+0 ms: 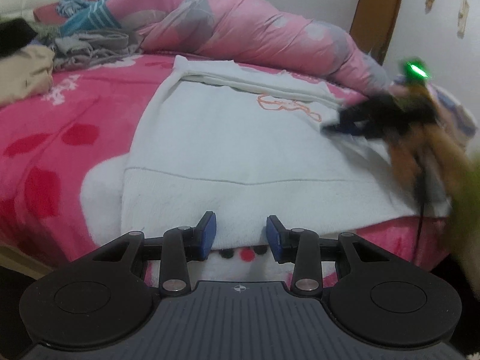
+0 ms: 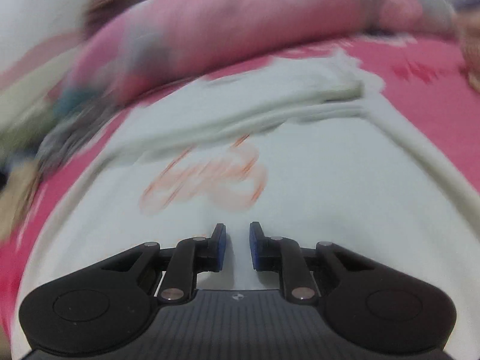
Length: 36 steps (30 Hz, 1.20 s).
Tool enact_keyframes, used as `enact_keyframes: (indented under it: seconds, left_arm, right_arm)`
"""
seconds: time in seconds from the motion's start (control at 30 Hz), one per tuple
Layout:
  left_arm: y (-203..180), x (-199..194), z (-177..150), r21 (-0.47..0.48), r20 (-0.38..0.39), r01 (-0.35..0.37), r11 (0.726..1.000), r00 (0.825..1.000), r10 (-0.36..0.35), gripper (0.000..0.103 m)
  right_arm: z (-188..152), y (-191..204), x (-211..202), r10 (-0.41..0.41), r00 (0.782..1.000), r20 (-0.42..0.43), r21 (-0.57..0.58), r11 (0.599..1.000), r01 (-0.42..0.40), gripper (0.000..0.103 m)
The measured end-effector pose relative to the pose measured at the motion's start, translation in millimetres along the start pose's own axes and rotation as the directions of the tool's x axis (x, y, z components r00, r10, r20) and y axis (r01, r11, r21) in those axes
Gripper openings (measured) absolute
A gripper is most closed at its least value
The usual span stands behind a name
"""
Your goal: Fold clothes
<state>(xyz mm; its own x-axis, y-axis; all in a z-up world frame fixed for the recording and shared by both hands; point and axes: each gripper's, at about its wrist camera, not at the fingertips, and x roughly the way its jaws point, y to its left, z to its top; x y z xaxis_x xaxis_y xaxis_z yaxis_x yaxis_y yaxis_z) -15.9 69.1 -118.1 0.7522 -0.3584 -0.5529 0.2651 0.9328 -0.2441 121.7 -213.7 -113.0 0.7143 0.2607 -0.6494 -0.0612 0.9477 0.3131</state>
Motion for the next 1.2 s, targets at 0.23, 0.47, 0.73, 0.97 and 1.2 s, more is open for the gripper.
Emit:
enact_keyframes:
  seconds: [0.23,0.47,0.73,0.97,1.2]
  left_arm:
    - [13.5,-5.3,-2.3,-0.021,0.005,0.081,0.996,0.997,-0.081,0.037]
    - [17.4,-18.4,1.4,-0.11,0.009,0.065,0.992,0.998,-0.065,0.04]
    - [9.6,-9.0,21.1,-0.088,0.018,0.117,0.989,0.993,-0.116,0.042]
    - [-34.4,50.6,61.7,-0.01,-0.04,0.203,0.979,0.978,-0.204,0.042]
    - [-36.5,65.9,42.1,-0.085,-0.126,0.186,0.979,0.973,-0.196,0.042]
  right_arm:
    - [-78.6,33.0,-91.7,0.11,0.993,-0.037,-0.115,0.987,-0.114,0.019]
    - [-82.6,44.6,-68.8,-0.086,0.992,0.091,-0.199,0.975,0.103,0.019]
    - [-145.5,90.2,-105.8,-0.061,0.98,0.192,-0.464,0.874,0.145,0.018]
    - [-59.6,18.7,-132.4,-0.1,0.932,0.349,-0.151,0.975,0.162,0.019]
    - [-87.8,-20.7,-72.2,-0.2,0.946,0.256,-0.066,0.973,0.223,0.02]
